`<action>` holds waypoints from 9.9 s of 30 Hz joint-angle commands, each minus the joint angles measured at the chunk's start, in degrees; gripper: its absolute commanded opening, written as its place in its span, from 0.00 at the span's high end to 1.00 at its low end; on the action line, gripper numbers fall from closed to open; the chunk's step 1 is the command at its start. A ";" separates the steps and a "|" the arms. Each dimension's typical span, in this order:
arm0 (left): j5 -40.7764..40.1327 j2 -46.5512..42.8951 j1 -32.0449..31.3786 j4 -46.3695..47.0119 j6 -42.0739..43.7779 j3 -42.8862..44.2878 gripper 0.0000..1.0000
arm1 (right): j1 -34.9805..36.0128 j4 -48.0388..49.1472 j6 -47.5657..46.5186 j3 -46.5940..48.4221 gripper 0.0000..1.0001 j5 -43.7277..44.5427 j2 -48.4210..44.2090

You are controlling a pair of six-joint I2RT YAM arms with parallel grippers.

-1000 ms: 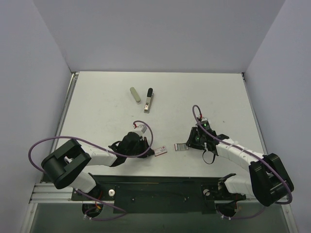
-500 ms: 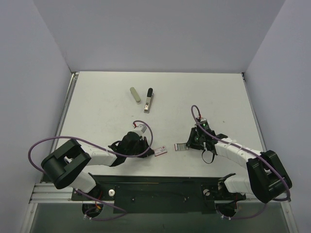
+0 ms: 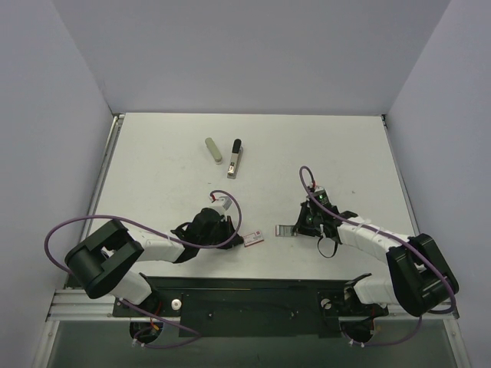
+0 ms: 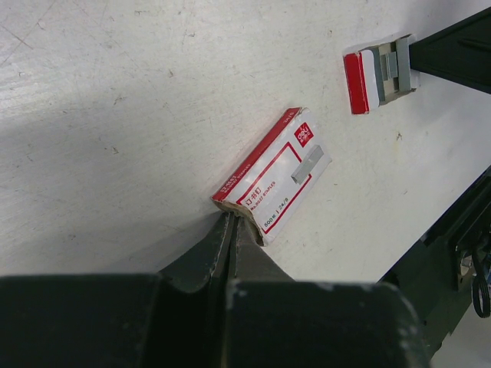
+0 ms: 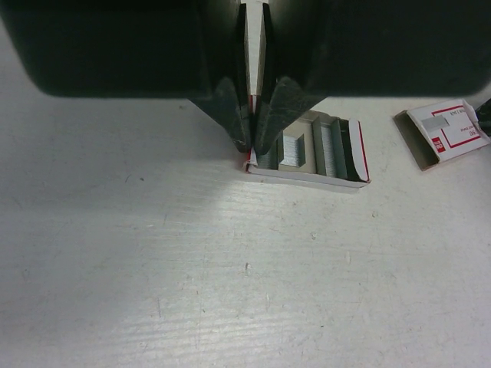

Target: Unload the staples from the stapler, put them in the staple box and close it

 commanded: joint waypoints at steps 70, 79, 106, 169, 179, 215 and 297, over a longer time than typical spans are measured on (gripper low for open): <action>2.77 1.07 0.49 -0.86 4.29 2.35 1.00 | 17.07 -3.93 -4.60 5.98 1.00 5.35 4.56; 2.33 -0.51 0.49 -2.01 4.55 1.74 1.00 | 18.56 -5.69 -3.72 3.69 1.00 7.64 1.05; 1.54 -3.41 -1.18 -2.36 2.97 -0.64 1.00 | 22.69 -4.29 6.74 1.93 1.00 13.88 -0.80; -0.48 -7.28 -2.32 -3.24 2.79 -3.27 1.00 | 24.45 2.13 17.99 -4.04 0.52 12.20 -10.28; -0.40 -6.66 -2.32 -2.71 2.71 -3.19 1.00 | 23.31 -2.88 18.52 -5.27 1.00 16.43 -14.08; 0.22 -5.61 -2.32 -2.36 2.71 -2.48 1.00 | 26.82 3.80 19.75 -2.20 1.00 11.77 0.87; -24.03 -40.85 -3.55 -37.08 15.36 12.37 0.17 | 28.67 -34.17 6.48 12.22 0.01 46.92 -29.01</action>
